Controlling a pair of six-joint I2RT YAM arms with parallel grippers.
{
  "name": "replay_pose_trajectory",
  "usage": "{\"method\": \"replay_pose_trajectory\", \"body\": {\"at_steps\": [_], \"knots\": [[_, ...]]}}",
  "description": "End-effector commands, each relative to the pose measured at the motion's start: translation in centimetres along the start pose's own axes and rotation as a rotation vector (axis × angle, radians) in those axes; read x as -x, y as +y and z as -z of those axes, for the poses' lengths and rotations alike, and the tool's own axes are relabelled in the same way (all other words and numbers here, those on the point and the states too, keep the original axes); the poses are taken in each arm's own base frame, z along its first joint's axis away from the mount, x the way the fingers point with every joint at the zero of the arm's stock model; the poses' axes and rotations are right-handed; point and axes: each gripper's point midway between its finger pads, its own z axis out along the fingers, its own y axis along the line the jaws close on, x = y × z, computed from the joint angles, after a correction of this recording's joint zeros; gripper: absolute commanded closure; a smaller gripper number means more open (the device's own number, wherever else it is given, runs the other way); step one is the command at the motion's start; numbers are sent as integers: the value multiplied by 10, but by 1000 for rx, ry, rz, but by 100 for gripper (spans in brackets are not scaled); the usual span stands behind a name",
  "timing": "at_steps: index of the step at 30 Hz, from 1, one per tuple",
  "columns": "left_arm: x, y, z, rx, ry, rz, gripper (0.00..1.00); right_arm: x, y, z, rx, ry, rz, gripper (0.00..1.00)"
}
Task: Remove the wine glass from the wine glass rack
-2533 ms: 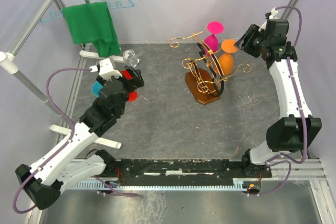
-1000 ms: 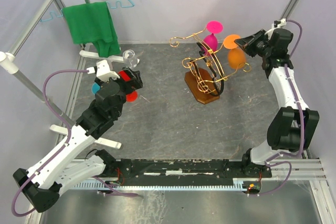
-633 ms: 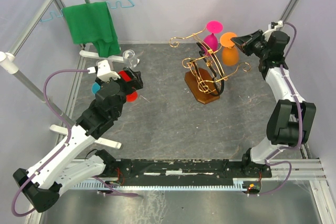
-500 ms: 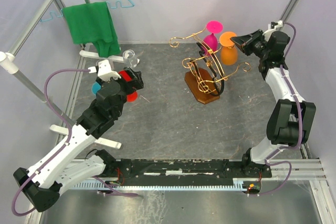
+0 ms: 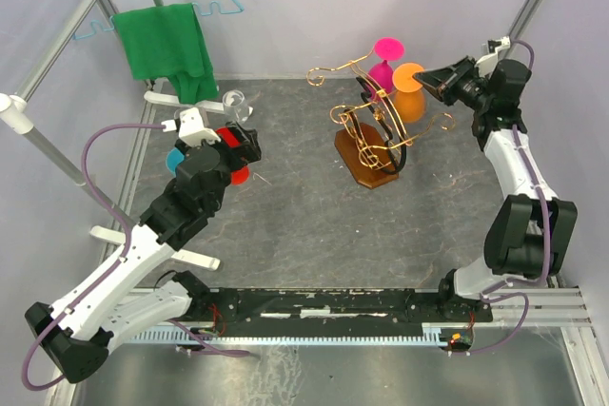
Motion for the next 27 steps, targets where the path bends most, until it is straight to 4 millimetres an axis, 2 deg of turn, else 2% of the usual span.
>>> {"method": "replay_pose_trajectory", "body": {"at_steps": [1, 5, 9, 17, 22, 27], "knots": [[24, -12, 8, -38, -42, 71, 1, -6, 27, 24, 34, 22, 84, 99], [23, -10, 9, -35, -43, 71, 1, -10, 24, 43, -47, 21, 124, 99], [24, -9, 10, -34, -47, 75, 1, -5, 17, 66, -132, -21, 164, 99], [26, -10, 12, -46, -47, 80, 1, 33, 19, 97, -291, -180, 353, 99], [29, -9, 15, -49, -53, 83, 1, 61, 4, 110, -468, -224, 472, 99], [28, -10, 16, -58, -49, 88, 1, 94, -22, 109, -638, -224, 571, 99]]}}
